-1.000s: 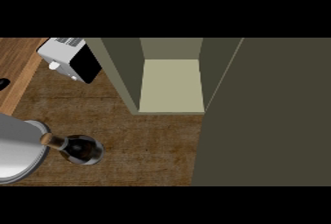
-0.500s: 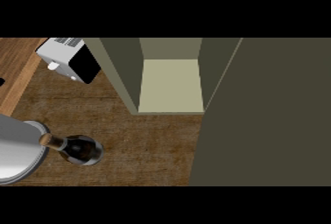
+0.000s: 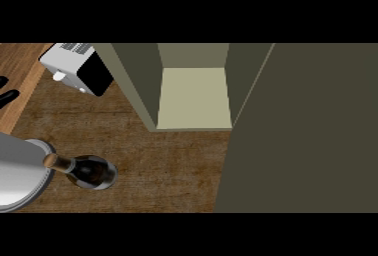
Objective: Pick up the wine, place it into the cabinet and close the cabinet
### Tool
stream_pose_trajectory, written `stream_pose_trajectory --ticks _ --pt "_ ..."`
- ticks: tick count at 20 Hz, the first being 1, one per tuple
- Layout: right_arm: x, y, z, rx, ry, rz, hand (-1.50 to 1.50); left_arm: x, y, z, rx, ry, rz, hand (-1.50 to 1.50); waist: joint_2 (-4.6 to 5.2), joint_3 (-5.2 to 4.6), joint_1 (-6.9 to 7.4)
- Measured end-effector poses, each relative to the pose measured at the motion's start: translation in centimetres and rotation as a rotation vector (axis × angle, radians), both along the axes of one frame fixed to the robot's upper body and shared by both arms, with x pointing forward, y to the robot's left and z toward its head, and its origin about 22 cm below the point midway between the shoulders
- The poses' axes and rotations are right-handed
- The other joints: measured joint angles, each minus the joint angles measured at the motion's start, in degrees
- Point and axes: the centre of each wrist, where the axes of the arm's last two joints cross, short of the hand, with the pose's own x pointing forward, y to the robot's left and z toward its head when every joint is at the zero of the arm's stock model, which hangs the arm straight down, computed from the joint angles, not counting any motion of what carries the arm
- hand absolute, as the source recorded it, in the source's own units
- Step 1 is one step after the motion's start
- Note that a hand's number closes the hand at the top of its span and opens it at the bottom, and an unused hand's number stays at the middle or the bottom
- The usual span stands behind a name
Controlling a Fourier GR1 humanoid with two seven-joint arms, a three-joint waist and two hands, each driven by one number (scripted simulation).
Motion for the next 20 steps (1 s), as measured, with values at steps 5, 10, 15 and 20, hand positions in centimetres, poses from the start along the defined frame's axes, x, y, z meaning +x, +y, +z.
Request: stream_pose_trajectory --ticks 5,10,15,20 --pt "-0.1 -0.1 0.0 -0.015 0.004 -0.009 -1.50 0.7 -0.1 -2.1 0.012 0.011 0.011 -1.50 0.00 0.01 -0.16" --pt "-0.1 -0.1 0.3 -0.028 -0.003 -0.016 -1.50 1.2 -1.0 -4.5 0.021 0.029 0.013 -1.50 0.00 0.01 -0.10" --pt "-0.3 0.3 0.4 -0.021 0.009 -0.006 -1.50 1.4 -0.8 -6.9 0.041 0.034 0.043 -1.50 -0.03 -0.02 -0.17" --pt "-0.3 0.5 0.6 -0.023 0.007 -0.008 -1.50 1.7 0.0 -9.5 0.060 0.053 0.062 -1.50 -0.01 -0.03 -0.20"
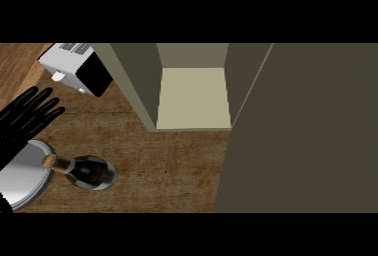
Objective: Pick up the wine, place it into the cabinet and close the cabinet
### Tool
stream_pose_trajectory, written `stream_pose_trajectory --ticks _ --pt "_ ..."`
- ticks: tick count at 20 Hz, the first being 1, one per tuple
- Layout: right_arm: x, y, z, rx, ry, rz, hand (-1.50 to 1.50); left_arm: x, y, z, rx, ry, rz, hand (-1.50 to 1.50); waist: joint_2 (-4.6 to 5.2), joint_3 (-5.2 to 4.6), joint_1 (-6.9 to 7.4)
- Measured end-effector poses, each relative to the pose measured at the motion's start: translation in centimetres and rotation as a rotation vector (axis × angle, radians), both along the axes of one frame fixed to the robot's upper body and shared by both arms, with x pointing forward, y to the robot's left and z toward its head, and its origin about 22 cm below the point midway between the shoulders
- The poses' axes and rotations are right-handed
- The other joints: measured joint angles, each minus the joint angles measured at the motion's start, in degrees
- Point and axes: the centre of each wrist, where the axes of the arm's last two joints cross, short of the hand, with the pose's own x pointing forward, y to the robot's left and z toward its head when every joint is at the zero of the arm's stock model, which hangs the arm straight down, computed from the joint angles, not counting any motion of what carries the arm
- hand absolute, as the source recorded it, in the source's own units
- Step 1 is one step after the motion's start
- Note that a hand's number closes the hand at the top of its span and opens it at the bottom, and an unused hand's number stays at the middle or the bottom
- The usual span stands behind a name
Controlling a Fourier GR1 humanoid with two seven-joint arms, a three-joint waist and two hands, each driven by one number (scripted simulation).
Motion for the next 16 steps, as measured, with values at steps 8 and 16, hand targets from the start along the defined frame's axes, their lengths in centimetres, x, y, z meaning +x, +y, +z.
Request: stream_pose_trajectory --ticks 8,16 --pt "0.0 0.1 0.1 -0.021 -0.004 -0.006 -1.50 -0.3 1.4 -4.2 0.037 0.008 0.028 -1.50 0.02 0.00 0.02" --pt "0.0 0.1 0.2 -0.030 -0.009 -0.013 -1.50 -0.7 2.7 -7.8 0.070 0.038 0.028 -1.50 0.03 0.03 -0.01"
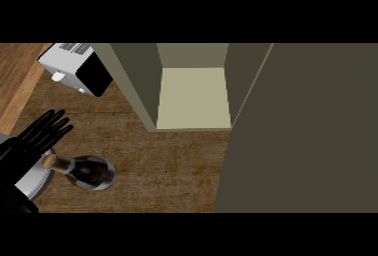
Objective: Pick up the wine, place it into the cabinet and close the cabinet
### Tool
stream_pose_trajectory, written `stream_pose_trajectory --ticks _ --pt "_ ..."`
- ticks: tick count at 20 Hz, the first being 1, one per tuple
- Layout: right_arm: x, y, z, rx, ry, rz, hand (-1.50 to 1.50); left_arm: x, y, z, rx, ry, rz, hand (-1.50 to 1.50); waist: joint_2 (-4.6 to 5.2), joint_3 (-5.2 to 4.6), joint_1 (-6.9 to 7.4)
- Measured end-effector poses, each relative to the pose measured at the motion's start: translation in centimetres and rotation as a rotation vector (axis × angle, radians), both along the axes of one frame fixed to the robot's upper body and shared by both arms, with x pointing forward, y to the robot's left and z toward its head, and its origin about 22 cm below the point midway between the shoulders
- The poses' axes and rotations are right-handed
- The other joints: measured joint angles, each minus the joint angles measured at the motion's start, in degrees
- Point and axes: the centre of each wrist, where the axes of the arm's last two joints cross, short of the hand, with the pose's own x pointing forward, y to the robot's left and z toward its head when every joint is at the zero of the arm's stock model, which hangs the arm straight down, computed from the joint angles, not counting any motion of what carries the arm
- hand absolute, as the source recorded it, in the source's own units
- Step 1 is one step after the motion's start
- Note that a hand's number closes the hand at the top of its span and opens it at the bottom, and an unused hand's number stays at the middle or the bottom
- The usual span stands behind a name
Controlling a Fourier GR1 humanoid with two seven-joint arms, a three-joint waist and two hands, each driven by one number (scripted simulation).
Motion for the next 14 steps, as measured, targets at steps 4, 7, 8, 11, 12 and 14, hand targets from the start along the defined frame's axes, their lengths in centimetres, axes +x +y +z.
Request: stream_pose_trajectory --ticks 4,7,8,11,12,14 --pt "-0.4 0.5 -0.2 0.008 0.017 0.022 -1.50 0.2 0.0 -2.1 0.008 0.029 0.006 -1.50 -0.03 -0.04 -0.30" --pt "-0.3 0.5 -0.2 0.004 0.012 0.015 -1.50 0.1 0.1 -3.8 0.013 0.042 0.012 -1.50 0.02 -0.06 -0.29" --pt "-0.3 0.4 -0.2 -0.001 0.008 0.010 -1.50 0.3 0.4 -4.1 0.015 0.039 0.016 -1.50 0.06 -0.06 -0.31" --pt "-0.5 0.7 -0.2 0.007 0.013 0.024 -1.50 0.5 0.4 -5.4 0.030 0.054 0.033 -1.50 0.04 -0.09 -0.50" --pt "-0.4 0.6 -0.1 0.002 0.011 0.018 -1.50 0.8 0.4 -5.7 0.032 0.056 0.043 -1.50 0.06 -0.10 -0.57" --pt "-0.4 0.5 -0.1 -0.008 0.008 0.013 -1.50 1.2 0.2 -6.4 0.043 0.059 0.055 -1.50 0.08 -0.09 -0.58"
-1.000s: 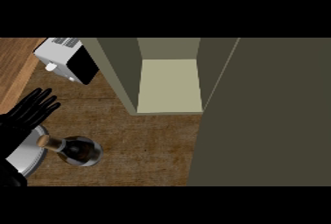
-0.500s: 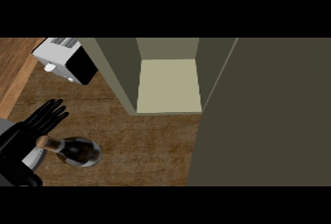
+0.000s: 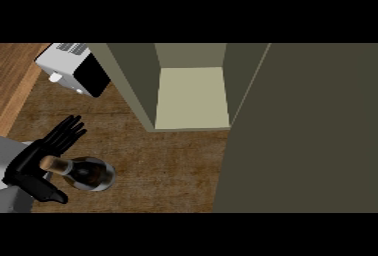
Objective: Pick up the wine, place it into the cabinet and close the cabinet
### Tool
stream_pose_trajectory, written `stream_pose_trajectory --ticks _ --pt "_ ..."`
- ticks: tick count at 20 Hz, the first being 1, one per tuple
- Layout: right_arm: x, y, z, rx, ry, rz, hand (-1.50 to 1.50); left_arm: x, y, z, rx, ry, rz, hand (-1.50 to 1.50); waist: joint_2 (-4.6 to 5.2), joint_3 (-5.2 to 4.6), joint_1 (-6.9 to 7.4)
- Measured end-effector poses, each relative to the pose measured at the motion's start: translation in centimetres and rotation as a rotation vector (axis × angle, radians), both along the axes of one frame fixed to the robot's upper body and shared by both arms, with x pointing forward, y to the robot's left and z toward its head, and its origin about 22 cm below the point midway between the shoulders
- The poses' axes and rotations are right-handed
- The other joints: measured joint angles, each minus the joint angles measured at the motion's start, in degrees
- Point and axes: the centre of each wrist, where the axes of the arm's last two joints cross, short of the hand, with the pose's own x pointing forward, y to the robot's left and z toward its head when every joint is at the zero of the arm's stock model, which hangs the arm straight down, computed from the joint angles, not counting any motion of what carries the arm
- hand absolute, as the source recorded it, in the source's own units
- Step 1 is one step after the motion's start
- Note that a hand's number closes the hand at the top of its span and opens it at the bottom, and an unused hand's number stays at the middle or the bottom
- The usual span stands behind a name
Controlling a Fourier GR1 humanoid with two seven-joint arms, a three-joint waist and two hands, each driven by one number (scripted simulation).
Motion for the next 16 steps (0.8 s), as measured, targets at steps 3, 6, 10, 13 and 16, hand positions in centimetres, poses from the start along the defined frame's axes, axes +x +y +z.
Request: stream_pose_trajectory --ticks 3,6,10,13,16 --pt "0.0 -0.2 -0.1 -0.012 -0.010 -0.011 -1.50 0.2 -0.2 -0.9 0.009 0.015 0.005 -1.50 0.00 0.02 0.08" --pt "-0.1 -0.1 -0.1 -0.005 -0.012 -0.008 -1.50 0.4 -0.5 -2.0 0.009 0.046 0.003 -1.50 0.02 0.00 -0.04" --pt "-0.1 0.1 -0.2 -0.001 -0.021 -0.004 -1.50 0.3 -0.6 -3.4 -0.006 0.102 -0.010 -1.50 0.02 -0.02 -0.19" --pt "-0.1 -0.1 -0.2 -0.010 -0.025 -0.014 -1.50 0.3 -1.0 -4.2 -0.019 0.134 -0.029 -1.50 0.01 -0.01 -0.17" --pt "-0.1 0.0 -0.2 -0.011 -0.021 -0.013 -1.50 0.2 -1.6 -4.9 -0.017 0.149 -0.039 -1.50 -0.04 -0.02 -0.16"
